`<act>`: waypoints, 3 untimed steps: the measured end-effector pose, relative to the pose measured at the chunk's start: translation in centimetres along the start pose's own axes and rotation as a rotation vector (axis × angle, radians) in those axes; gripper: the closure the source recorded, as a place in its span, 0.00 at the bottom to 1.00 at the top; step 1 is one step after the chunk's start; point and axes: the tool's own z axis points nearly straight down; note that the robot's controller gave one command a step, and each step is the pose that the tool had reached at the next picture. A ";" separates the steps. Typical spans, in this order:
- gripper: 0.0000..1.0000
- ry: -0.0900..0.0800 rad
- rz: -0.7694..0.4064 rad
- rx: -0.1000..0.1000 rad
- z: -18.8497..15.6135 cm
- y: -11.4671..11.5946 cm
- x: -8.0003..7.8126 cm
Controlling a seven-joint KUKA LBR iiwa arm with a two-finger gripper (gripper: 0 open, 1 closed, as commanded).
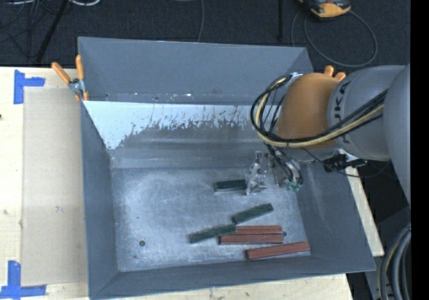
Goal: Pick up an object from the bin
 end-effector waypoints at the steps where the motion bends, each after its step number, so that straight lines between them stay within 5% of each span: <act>1: 0.00 0.005 -0.002 -0.009 0.6 0.5 0.3; 2: 0.00 0.005 -0.003 -0.009 0.7 0.6 0.3; 3: 1.00 0.009 0.073 -0.008 0.4 2.8 -0.2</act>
Offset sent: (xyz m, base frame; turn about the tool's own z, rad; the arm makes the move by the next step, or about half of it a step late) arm 0.0000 0.0000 0.0000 0.0000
